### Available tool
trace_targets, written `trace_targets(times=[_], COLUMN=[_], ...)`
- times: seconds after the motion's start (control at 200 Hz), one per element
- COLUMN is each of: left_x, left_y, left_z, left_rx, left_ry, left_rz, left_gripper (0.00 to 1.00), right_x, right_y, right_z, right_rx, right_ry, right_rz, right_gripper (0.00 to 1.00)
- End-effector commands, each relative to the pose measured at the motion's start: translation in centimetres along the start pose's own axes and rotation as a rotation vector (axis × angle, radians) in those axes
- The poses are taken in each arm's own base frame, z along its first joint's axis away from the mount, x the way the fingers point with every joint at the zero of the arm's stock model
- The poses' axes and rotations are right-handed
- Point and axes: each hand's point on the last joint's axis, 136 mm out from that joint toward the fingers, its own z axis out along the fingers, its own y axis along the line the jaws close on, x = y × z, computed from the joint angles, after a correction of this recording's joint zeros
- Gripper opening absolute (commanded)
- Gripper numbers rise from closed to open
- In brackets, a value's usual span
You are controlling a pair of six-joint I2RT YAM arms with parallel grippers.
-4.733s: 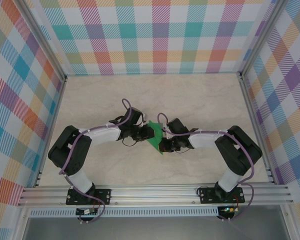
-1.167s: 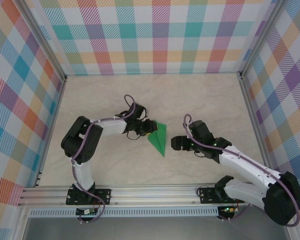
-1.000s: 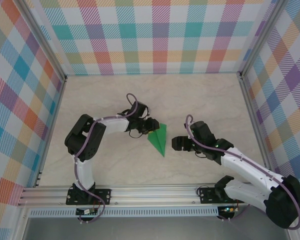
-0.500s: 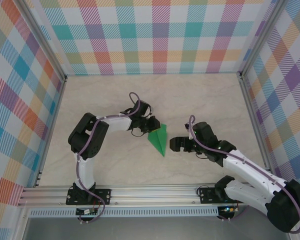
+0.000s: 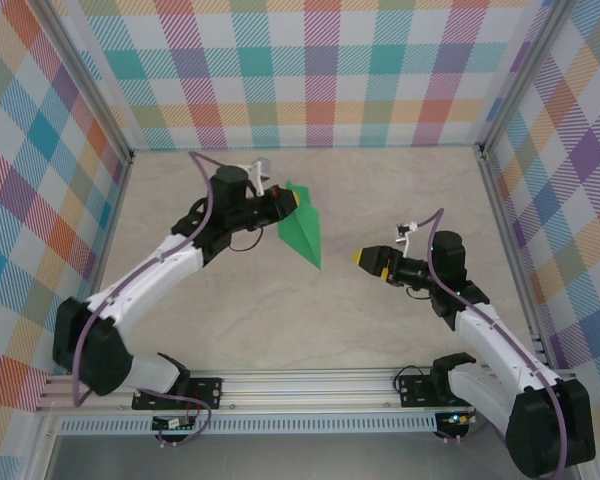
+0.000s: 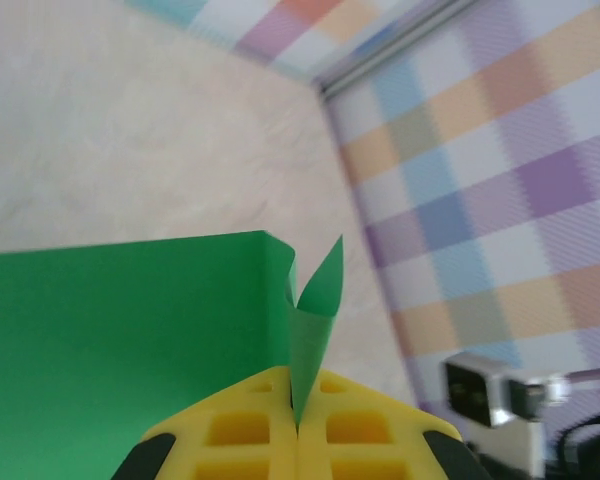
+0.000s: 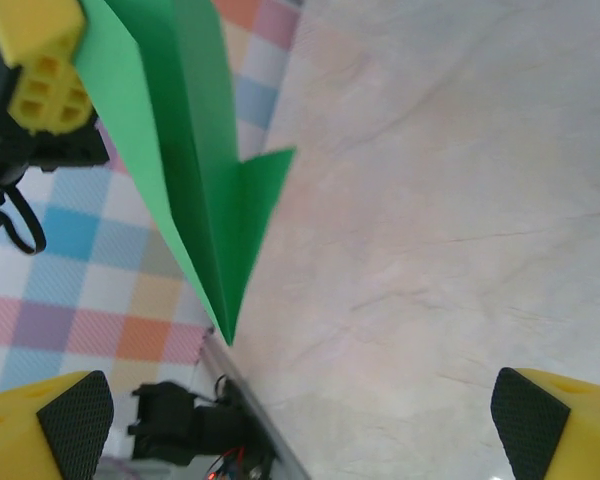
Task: Fold a paper plane with a square sheet of paper (fold left side to right side)
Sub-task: Turn over the paper at the center of the table.
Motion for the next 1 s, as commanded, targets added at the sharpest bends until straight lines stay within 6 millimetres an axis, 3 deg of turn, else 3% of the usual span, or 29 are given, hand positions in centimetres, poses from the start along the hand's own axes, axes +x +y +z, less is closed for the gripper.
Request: trace_targets(times=[0.0, 0.125, 0.255, 0.44, 0.66, 0.775, 0.995], left_x=[-1.1, -2.1, -2.6, -2.4, -1.9, -1.8, -1.4], left_y=[-0.5, -2.8, -4.8, -6.6, -7.9, -8.1, -7.5], left_z=[-2.8, -6.1, -8.3, -9.3, -8.9, -8.6, -8.0], left_rx=[0.022, 0.095, 0.169, 0.25, 0.334, 0.352, 0.329], left_ry=[-0.115, -0.203, -0.239, -0.22, -0.177, -0.163, -0.143], left_rz=[-0.01, 0.006, 0.015, 0.015, -0.015, -0.032, -0.04], left_gripper=[0.0, 0.0, 0.0, 0.0, 0.0, 0.0, 0.0], right_x=[-0.4, 0.4, 1.5, 1.6, 0.8, 0.6, 0.3], right_y=[6.6, 8.0, 10.4, 13.3, 16.2, 16.9, 17.6], right_z=[-0.5, 0.8, 2.6, 5.2, 7.0, 7.4, 6.6], right_rx=[-0.237, -0.284, -0.361, -0.423, -0.493, -0.505, -0.492], right_ry=[0.069, 0.118, 0.156, 0.198, 0.211, 0.222, 0.196], right_rz=[-0.183, -0.212, -0.262, -0.303, -0.335, -0.328, -0.354], right_gripper=[1.0, 0.99, 1.0, 1.0, 1.0, 0.9, 0.6])
